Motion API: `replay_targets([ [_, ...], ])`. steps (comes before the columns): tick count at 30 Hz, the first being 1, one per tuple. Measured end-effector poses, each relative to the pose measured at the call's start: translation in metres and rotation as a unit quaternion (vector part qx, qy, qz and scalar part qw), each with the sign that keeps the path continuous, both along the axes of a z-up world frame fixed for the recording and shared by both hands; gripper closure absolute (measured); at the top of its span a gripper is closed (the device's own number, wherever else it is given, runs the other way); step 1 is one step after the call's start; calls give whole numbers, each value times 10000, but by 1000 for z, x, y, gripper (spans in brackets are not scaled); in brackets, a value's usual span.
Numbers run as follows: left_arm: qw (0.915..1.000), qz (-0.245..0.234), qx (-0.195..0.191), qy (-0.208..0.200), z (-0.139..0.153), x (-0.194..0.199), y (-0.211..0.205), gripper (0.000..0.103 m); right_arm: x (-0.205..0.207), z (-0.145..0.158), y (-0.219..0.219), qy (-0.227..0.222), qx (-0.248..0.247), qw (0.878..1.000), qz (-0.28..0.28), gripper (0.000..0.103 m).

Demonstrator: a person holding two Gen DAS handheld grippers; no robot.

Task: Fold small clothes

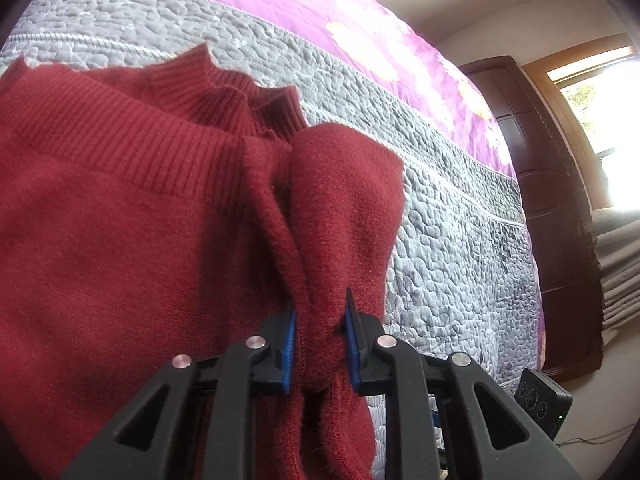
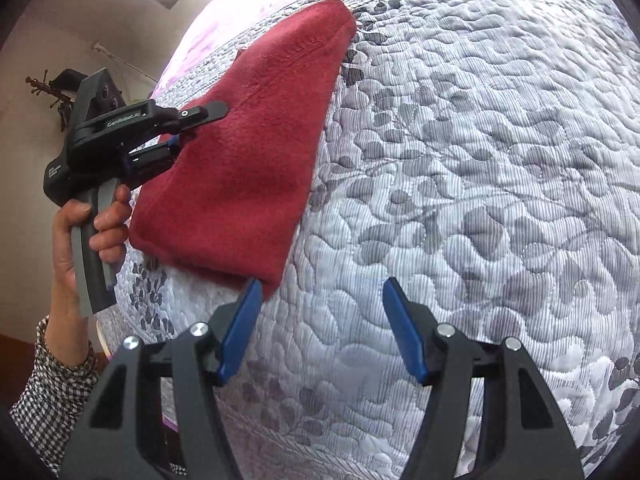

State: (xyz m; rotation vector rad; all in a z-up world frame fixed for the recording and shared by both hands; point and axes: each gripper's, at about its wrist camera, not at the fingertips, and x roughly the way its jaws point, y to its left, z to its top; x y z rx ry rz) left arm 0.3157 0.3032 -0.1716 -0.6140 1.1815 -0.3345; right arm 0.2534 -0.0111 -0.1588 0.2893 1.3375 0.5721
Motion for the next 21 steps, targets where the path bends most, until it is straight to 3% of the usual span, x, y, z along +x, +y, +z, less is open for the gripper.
replay_targets([
  [10, 9973, 117, 161, -706, 50, -22, 36, 84, -2, -6, 10, 107, -5, 9999, 16, 40],
  [21, 9938, 397, 368, -974, 88, -35, 111, 84, -1, -7, 41, 122, -14, 9996, 247, 40],
])
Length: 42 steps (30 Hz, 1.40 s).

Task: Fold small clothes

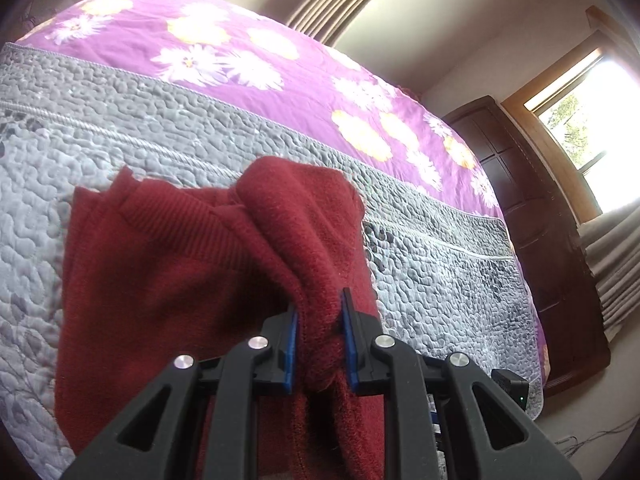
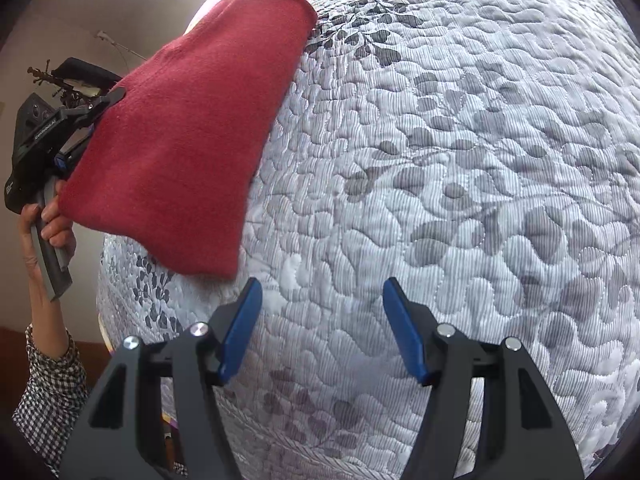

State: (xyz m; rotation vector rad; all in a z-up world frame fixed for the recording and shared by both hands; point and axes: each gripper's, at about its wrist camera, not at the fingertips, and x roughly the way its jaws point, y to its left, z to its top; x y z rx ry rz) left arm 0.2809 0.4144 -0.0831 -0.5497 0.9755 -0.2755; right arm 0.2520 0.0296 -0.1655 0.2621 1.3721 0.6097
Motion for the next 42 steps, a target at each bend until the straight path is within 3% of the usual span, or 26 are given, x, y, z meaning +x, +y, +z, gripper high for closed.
replay_targets([
  [7, 9989, 397, 200, 127, 6, -4, 74, 84, 3, 1, 14, -14, -33, 9999, 137, 40],
  [15, 9948, 773, 124, 653, -45, -21, 135, 84, 3, -3, 35, -49, -196, 9991, 364, 40],
  [20, 9931, 842, 98, 811, -78, -26, 139, 83, 1, -3, 49, -61, -244, 9985, 482, 40],
  [24, 9935, 827, 186, 757, -81, -28, 136, 82, 1, -4, 58, -87, -382, 9978, 528, 40],
  [32, 9932, 806, 591, 592, -39, -68, 124, 49, 0, -2, 83, -100, -279, 9974, 657, 40],
  [34, 9937, 687, 632, 621, -33, -86, 116, 45, -2, -1, 87, -124, -258, 9972, 685, 40],
  [37, 9960, 452, 396, 664, -33, -105, 103, 42, -4, -1, 93, -136, -269, 9970, 717, 40],
  [40, 9929, 440, 555, 953, -46, -104, 94, 42, -6, -1, 98, -101, -297, 9969, 718, 40],
  [42, 9910, 509, 533, 1117, -59, -102, 95, 50, -9, 1, 100, -105, -294, 9967, 753, 40],
])
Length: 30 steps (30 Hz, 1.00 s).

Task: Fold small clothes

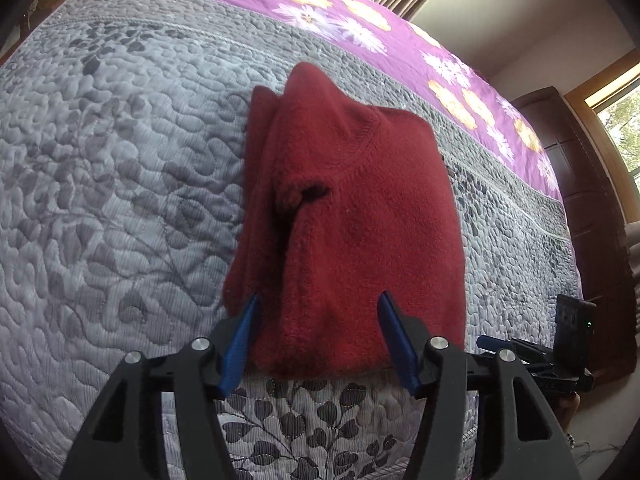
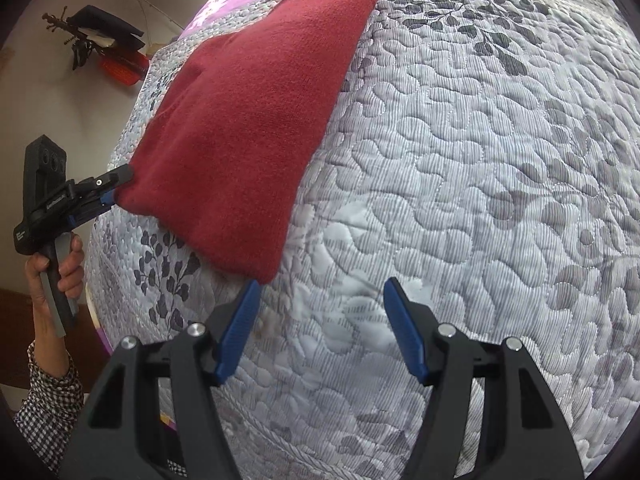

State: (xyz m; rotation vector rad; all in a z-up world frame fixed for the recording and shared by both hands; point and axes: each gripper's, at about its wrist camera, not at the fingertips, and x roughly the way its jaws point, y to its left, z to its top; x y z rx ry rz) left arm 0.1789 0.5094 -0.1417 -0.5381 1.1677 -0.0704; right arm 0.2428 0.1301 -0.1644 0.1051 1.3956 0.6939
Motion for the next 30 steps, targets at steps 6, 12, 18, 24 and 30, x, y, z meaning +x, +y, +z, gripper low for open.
replay_targets([
  [6, 9990, 219, -379, -123, -4, -14, 7, 98, -3, 8, 1, -92, -87, 9999, 36, 40],
  [12, 9987, 448, -208, 82, -28, -22, 37, 98, 2, 10, 4, -8, 96, 10000, -23, 39],
  [18, 9990, 324, -281, -158, -26, -25, 28, 90, 10, -3, 31, 410, 408, 9983, -41, 39],
  [24, 9980, 331, -521, -133, -19, -23, 29, 54, 19, -19, 54, 651, 455, 9968, 8, 37],
  [30, 9983, 147, -555, 80, -39, 0, 21, 34, 24, -34, 66, 746, 426, 9963, 31, 51],
])
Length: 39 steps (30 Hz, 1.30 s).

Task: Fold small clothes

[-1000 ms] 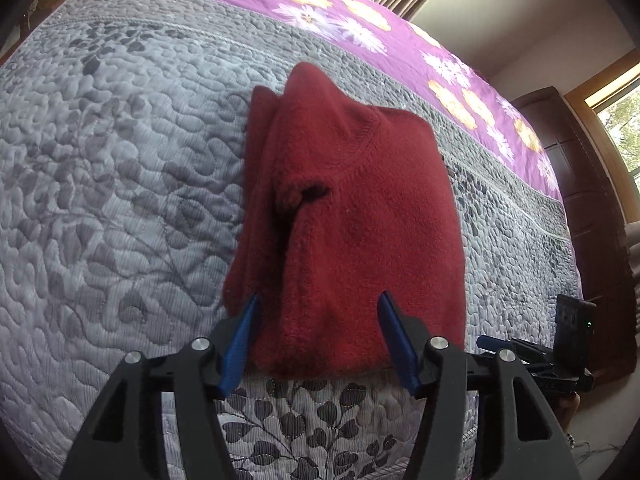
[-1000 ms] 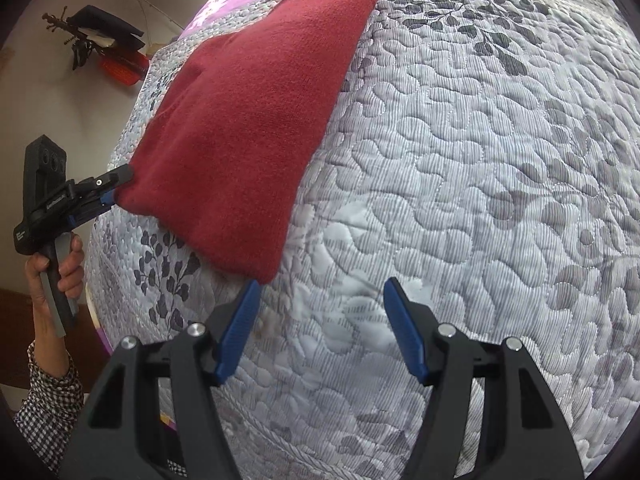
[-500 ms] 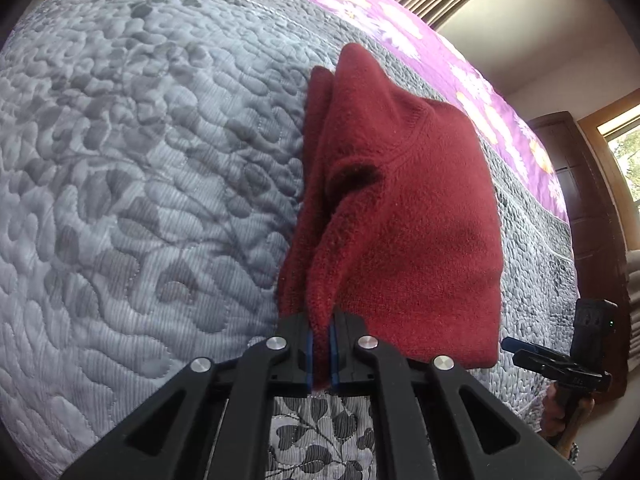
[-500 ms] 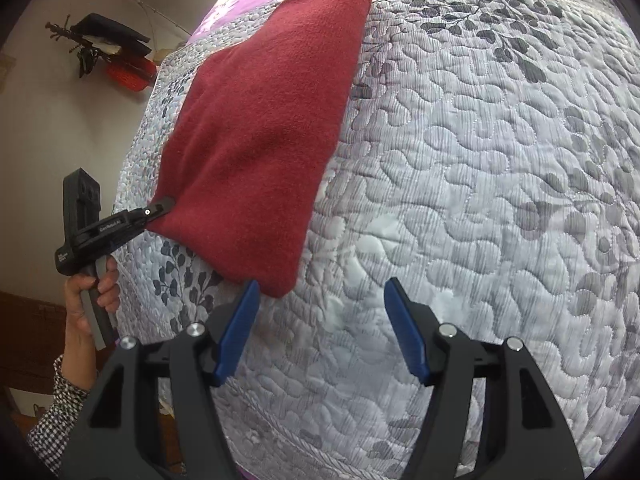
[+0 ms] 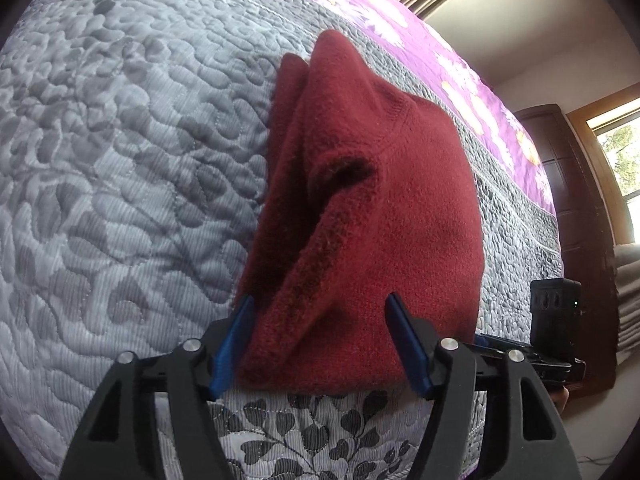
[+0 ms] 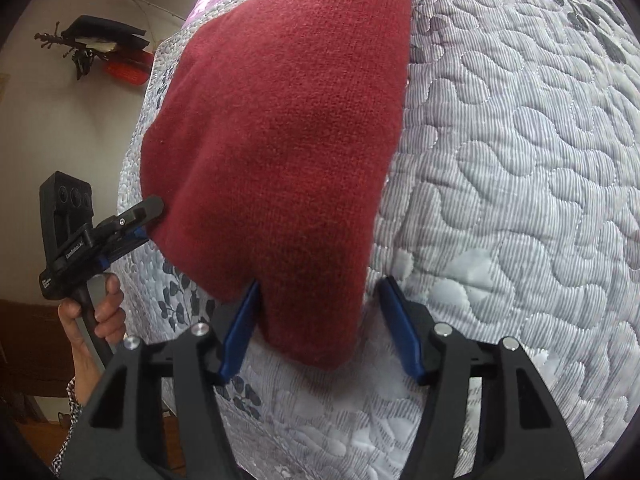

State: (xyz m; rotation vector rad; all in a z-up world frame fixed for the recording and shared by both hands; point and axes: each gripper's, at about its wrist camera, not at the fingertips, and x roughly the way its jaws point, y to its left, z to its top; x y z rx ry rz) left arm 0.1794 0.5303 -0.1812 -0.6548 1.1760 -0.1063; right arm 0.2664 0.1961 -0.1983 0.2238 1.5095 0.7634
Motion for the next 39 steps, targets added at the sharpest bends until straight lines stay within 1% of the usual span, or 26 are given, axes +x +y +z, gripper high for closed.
replay_targets([
  [1, 10000, 32, -28, 6, -3, 2, -1, 33, -1, 0, 0, 5, 40, 10000, 1, 56],
  [2, 10000, 47, 37, 32, -4, 4, -3, 44, -1, -2, 0, 97, 162, 9998, 6, 70],
  [3, 9998, 49, 167, 59, -5, 5, -5, 57, -1, -2, -2, 149, 214, 9996, -54, 78],
  [4, 9999, 30, 108, 51, -5, 5, -6, 77, -1, 0, -3, 146, 239, 9996, -71, 81],
  [5, 9999, 75, -67, 47, -5, 5, -5, 85, -2, 5, -5, 102, 252, 9996, -58, 83],
  [8, 9993, 218, -296, -117, 8, -1, -10, 93, -9, 34, -16, -275, 369, 9989, -54, 86],
  [10, 9990, 27, -321, -322, 21, -8, -22, 94, -17, 55, -26, -626, 233, 9978, -29, 86],
  [12, 9989, -160, -327, -308, 20, -15, -36, 94, -26, 60, -35, -624, 80, 9980, 14, 86],
  [14, 9990, -352, -267, -110, 3, -19, -48, 94, -35, 47, -42, -468, -157, 9988, 69, 86],
  [15, 9989, -372, -270, 0, -9, -19, -51, 94, -38, 34, -44, -360, -290, 9989, 105, 86],
  [16, 9988, -315, -370, 80, -19, -19, -51, 94, -40, 20, -45, -191, -362, 9991, 70, 86],
  [17, 9985, -238, -478, 111, -25, -19, -49, 93, -39, 11, -47, -77, -328, 9994, 11, 86],
  [19, 9981, -220, -579, 64, -23, -17, -47, 92, -39, 8, -48, -94, -234, 9997, 25, 85],
  [22, 9980, -440, -445, 3, -3, -16, -45, 82, -37, 25, -43, -354, -298, 9986, 245, 74],
  [23, 9982, -446, -389, -61, 7, -17, -41, 75, -36, 32, -44, -469, -372, 9977, 324, 67],
  [24, 9981, -422, -417, -163, 17, -17, -35, 69, -35, 40, -46, -635, -441, 9964, 337, 62],
  [25, 9978, -343, -471, -315, 28, -17, -27, 57, -31, 47, -52, -782, -447, 9954, 327, 56],
  [26, 9975, -233, -468, -478, 39, -15, -17, 53, -26, 55, -56, -882, -406, 9949, 280, 46],
  [27, 9974, -148, -401, -583, 47, -10, -9, 53, -19, 61, -58, -962, -394, 9944, 206, 45],
  [28, 9977, -67, -294, -609, 53, 1, -3, 53, -11, 66, -59, -1041, -439, 9935, 128, 45],
  [30, 9976, -11, -328, -604, 55, 30, 0, 53, 6, 74, -58, -1214, -587, 9909, -7, 45],
  [31, 9978, -45, -336, -573, 53, 47, -1, 54, 13, 76, -55, -1264, -614, 9901, -42, 45],
  [36, 9996, -1, 97, -281, 32, 105, -5, 55, 41, 69, -43, -1444, -1008, 9843, -150, 46],
  [37, 9996, 66, 158, -226, 25, 109, -2, 63, 44, 65, -40, -1420, -1015, 9845, -160, 46],
  [38, 9997, 124, 126, -177, 21, 117, -5, 86, 47, 63, -40, -1387, -999, 9852, -157, 46],
  [39, 9998, 161, -14, -137, 17, 119, -4, 94, 49, 58, -38, -1358, -1005, 9855, -154, 46],
])
